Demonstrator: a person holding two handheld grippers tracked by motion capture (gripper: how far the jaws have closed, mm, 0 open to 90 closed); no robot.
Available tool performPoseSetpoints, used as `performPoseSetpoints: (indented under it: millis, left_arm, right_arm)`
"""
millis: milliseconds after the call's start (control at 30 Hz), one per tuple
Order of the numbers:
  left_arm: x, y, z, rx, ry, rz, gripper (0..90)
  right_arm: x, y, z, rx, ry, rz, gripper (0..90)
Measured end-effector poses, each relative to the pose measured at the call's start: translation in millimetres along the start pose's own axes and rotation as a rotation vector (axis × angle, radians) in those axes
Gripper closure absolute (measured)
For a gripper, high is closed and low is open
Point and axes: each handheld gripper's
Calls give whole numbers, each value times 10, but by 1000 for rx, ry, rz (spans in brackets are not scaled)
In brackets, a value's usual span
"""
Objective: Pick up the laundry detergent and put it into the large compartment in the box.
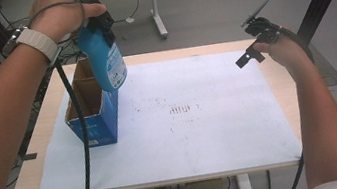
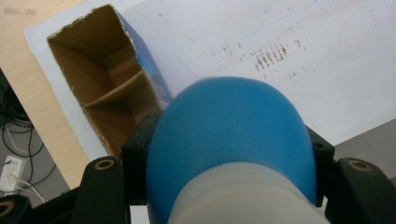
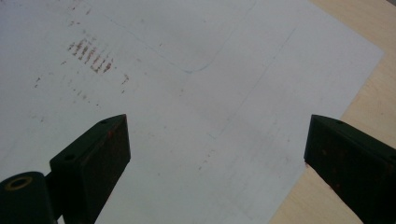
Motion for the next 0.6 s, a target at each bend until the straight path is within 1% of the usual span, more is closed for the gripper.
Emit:
performPoseSetpoints:
  millis: [200,233,300,367,533,600]
  left_arm:
    - [34,36,105,-4,37,1,391]
    - [48,40,125,-2,53,-1,391]
    - [67,47,162,-5,68,-2,391]
    - [76,56,196,-12,74,3,391]
    - [124,57,253,-25,114,1,391]
    - [135,49,290,-27,128,7,391]
  right_arm:
    - [-28,-29,-4,-6,6,-2,69]
    - [-32,-33,-4,-7,6,-2,69]
    - [-39,-41,-9,-9,10,-2,69]
    - [-42,-48,-11,-11,10,-3,69]
    - [-61,-54,-12,-12,15,-1,69]
    - [-70,-58,-11,-14,17,-1,69]
Point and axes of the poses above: each handheld gripper's, and its own axes: y roughly backward along the jaws, x roughly out of its underside, z roughly to its left, and after that the axes turned 8 degrees about y, right-handed
